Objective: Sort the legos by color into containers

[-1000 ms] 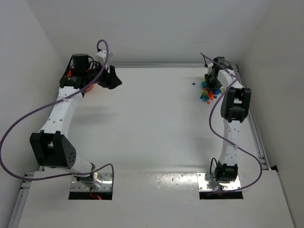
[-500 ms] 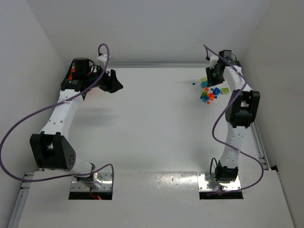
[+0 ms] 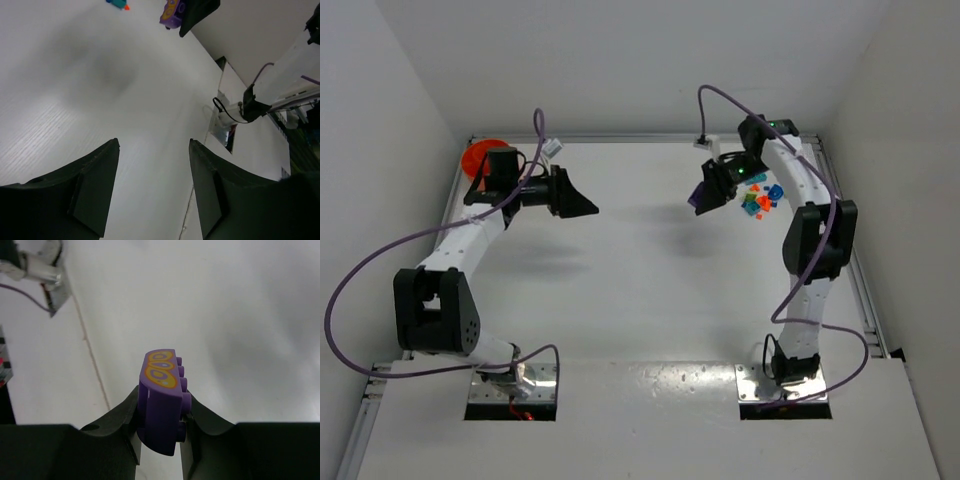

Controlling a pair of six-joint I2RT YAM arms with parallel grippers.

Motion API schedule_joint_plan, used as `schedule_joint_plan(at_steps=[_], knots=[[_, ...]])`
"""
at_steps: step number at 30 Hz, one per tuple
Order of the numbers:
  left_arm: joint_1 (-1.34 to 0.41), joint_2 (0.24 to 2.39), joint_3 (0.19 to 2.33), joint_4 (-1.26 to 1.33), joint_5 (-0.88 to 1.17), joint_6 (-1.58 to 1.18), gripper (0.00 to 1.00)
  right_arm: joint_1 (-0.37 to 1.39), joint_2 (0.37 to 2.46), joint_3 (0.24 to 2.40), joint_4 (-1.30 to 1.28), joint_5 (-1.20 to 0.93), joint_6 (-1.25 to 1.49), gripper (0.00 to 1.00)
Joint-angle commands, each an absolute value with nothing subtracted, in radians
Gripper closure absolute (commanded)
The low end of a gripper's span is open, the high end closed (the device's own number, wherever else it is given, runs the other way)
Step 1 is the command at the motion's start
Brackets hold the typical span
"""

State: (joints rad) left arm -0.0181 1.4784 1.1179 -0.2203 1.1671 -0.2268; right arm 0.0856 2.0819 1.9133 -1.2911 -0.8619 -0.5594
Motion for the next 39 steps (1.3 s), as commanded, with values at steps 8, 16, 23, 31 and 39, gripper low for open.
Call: schedule_joint_plan(at_steps=[8, 16, 23, 31, 39], knots=[[-0.130, 1.379, 1.036, -0.006, 1.216, -0.362, 0.35, 0.271, 2.032, 1.985, -1.408, -1.230, -0.513, 0.87], [-0.162, 1.361, 0.994, 0.150, 1.152, -0.500, 0.34, 0.391, 2.025, 1.934, -1.339, -1.321, -0.434, 0.87], [-0.219, 1.379, 1.032, 0.228, 1.143, -0.600, 0.34, 0.451, 2.025, 1.925, -1.328, -1.301, -0.423, 0.87], [-0.258, 1.358, 1.020, 0.249, 1.161, -0.632, 0.34, 0.462, 2.034, 1.934, -1.319, -1.301, -0.405, 0.87], [-0.288, 1.348, 1.011, 0.267, 1.170, -0.641, 0.34, 0.480, 2.054, 1.967, -1.310, -1.301, -0.393, 0.87]])
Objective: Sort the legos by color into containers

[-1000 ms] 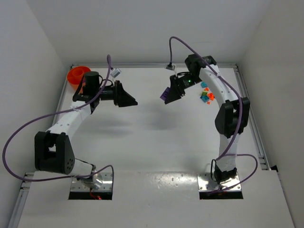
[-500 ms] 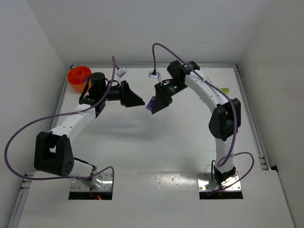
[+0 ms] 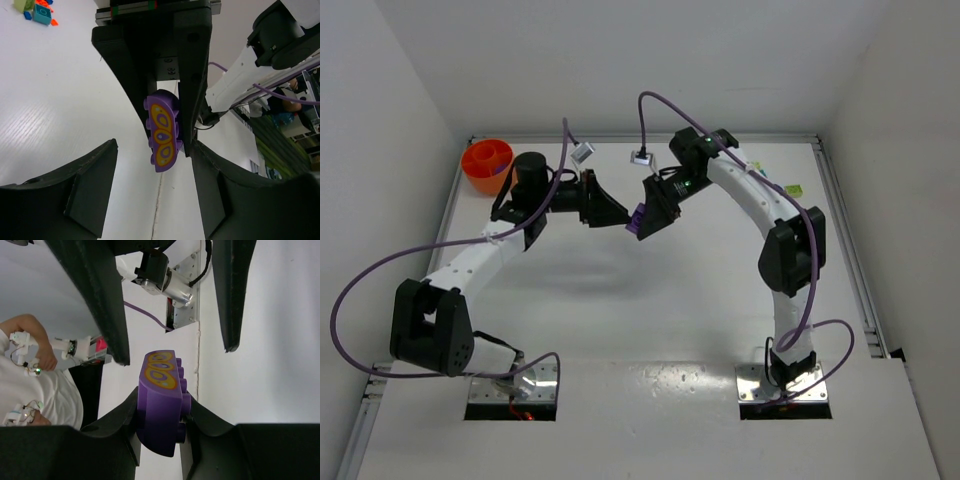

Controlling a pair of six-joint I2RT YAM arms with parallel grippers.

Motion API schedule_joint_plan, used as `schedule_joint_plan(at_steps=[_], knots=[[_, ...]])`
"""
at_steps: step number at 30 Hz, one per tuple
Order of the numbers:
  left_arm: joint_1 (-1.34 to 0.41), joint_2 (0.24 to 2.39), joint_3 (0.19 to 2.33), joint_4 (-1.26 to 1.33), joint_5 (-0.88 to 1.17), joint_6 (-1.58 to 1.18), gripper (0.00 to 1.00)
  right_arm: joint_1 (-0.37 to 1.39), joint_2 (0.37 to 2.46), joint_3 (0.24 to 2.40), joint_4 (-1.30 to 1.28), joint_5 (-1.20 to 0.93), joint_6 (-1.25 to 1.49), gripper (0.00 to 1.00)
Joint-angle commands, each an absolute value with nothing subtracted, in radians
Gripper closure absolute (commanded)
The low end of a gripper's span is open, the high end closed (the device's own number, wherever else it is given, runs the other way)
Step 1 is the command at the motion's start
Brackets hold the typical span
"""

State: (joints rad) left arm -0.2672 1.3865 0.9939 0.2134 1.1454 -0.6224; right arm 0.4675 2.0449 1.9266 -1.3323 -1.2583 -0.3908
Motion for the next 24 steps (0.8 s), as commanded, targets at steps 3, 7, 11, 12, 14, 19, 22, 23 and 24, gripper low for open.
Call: schedule_joint_plan(at_steps=[3, 7, 11, 12, 14, 19, 22, 23, 24], knots=[[-0.299, 1.348, 1.011, 0.267, 1.170, -0.641, 0.34, 0.489, 2.054, 1.967, -1.310, -1.292, -0.393, 0.87], [-0.317, 1.348, 1.002, 0.276, 1.180, -0.641, 0.34, 0.489, 2.063, 1.976, -1.301, -1.292, -0.393, 0.87], [-0.318, 1.348, 0.992, 0.276, 1.180, -0.641, 0.40, 0.499, 2.063, 1.985, -1.301, -1.282, -0.383, 0.86], [-0.318, 1.348, 0.992, 0.276, 1.180, -0.641, 0.42, 0.499, 2.063, 1.985, -1.301, -1.282, -0.383, 0.86], [-0.318, 1.348, 0.992, 0.276, 1.180, -0.641, 0.49, 0.499, 2.063, 1.985, -1.301, -1.282, -0.383, 0.86], [-0.318, 1.348, 0.992, 0.276, 1.180, -0.641, 0.58, 0.508, 2.063, 1.985, -1.301, -1.263, -0.393, 0.86], [-0.318, 1.348, 1.002, 0.276, 1.180, -0.641, 0.59, 0.508, 2.063, 1.974, -1.310, -1.252, -0.402, 0.86], [-0.318, 1.348, 1.002, 0.276, 1.180, -0.641, 0.60, 0.517, 2.063, 1.974, -1.310, -1.252, -0.402, 0.86], [-0.318, 1.348, 1.002, 0.276, 1.180, -0.641, 0.63, 0.517, 2.054, 1.965, -1.319, -1.243, -0.402, 0.86]])
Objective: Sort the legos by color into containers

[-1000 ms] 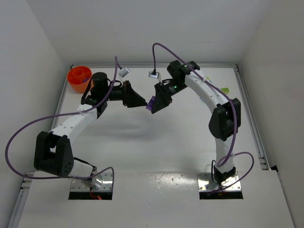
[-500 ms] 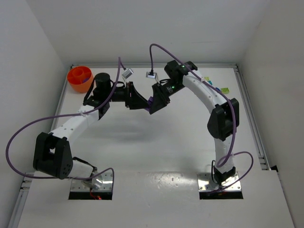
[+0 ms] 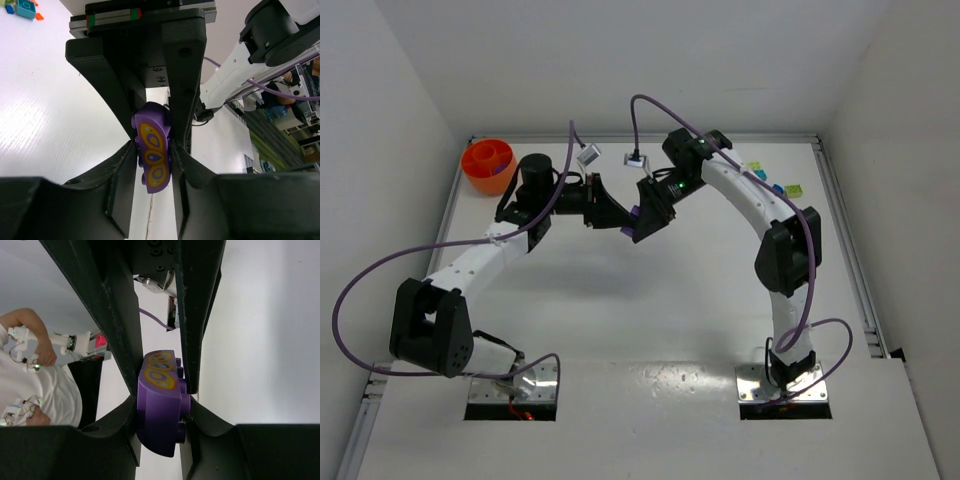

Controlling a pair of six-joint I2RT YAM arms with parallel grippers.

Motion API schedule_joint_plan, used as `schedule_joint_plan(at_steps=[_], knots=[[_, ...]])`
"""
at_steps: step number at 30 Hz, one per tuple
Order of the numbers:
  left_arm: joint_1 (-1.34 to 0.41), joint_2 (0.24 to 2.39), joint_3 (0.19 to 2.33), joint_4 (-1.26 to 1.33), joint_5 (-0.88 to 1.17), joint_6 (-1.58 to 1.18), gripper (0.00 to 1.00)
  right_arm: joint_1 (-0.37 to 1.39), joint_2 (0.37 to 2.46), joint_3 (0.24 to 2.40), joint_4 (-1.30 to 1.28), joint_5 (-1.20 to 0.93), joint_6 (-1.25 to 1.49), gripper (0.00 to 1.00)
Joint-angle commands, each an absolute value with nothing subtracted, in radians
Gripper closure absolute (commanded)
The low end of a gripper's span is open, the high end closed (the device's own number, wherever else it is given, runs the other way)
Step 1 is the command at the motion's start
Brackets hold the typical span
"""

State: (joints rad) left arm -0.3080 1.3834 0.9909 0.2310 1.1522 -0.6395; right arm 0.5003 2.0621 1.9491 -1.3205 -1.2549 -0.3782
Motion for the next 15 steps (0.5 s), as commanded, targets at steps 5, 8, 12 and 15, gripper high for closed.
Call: schedule_joint_plan(at_steps=[5, 8, 12, 15], knots=[[-0.308, 1.358, 1.011, 0.276, 1.180, -0.632, 0.79, 0.526, 2.054, 1.965, -1.328, -1.220, -0.411, 0.75], [-0.270, 1.348, 1.022, 0.236, 1.180, -0.595, 0.80, 0.526, 2.033, 1.947, -1.316, -1.166, -0.396, 0.45], [-0.218, 1.327, 1.031, 0.138, 1.170, -0.526, 0.80, 0.515, 2.000, 1.922, -1.284, -1.137, -0.362, 0.34], [-0.157, 1.327, 1.063, -0.042, 1.170, -0.387, 0.80, 0.493, 1.964, 1.901, -1.246, -1.050, -0.321, 0.34]])
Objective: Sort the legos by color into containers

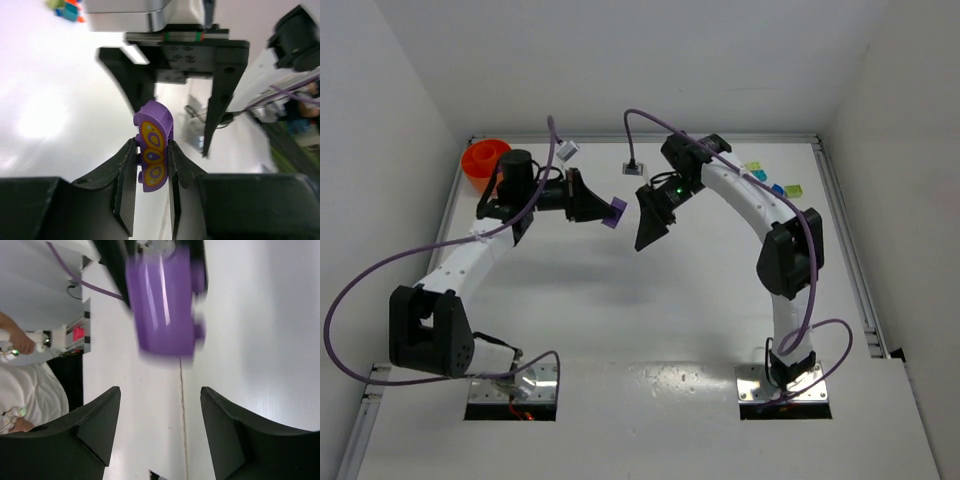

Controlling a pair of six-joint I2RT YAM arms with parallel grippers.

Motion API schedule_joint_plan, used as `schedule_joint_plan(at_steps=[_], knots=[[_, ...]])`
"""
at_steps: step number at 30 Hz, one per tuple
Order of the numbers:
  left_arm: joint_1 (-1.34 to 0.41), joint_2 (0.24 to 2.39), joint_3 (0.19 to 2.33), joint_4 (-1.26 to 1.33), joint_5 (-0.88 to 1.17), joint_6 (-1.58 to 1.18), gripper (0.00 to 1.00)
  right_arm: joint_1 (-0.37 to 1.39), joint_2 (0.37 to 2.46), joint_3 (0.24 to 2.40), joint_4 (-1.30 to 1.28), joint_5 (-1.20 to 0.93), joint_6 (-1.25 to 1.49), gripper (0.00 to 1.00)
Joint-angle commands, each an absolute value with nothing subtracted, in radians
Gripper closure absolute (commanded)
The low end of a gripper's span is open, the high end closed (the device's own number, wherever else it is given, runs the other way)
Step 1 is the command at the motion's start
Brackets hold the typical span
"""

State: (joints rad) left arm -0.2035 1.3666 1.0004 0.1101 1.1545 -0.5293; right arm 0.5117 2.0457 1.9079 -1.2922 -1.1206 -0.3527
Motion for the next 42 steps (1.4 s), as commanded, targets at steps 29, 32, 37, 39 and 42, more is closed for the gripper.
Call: schedule_joint_plan(at_steps=[29, 32, 37, 39, 42], knots=[[0.272, 2.074, 2.212, -0.891, 0.338, 0.637, 0.78, 0.400, 1.891, 1.787, -1.008, -0.807, -0.156, 0.31], [0.262, 2.086, 2.212, -0.871, 0.318, 0.637, 0.77, 0.400, 1.891, 1.787, -1.008, -0.807, -0.156, 0.31], [0.262, 2.121, 2.181, -0.841, 0.318, 0.637, 0.74, 0.400, 1.891, 1.787, -1.008, -0.807, -0.156, 0.31], [0.262, 2.132, 2.169, -0.828, 0.318, 0.637, 0.73, 0.400, 1.901, 1.787, -1.008, -0.807, -0.156, 0.31], [0.262, 2.143, 2.169, -0.818, 0.308, 0.627, 0.71, 0.400, 1.901, 1.787, -1.008, -0.807, -0.156, 0.31]])
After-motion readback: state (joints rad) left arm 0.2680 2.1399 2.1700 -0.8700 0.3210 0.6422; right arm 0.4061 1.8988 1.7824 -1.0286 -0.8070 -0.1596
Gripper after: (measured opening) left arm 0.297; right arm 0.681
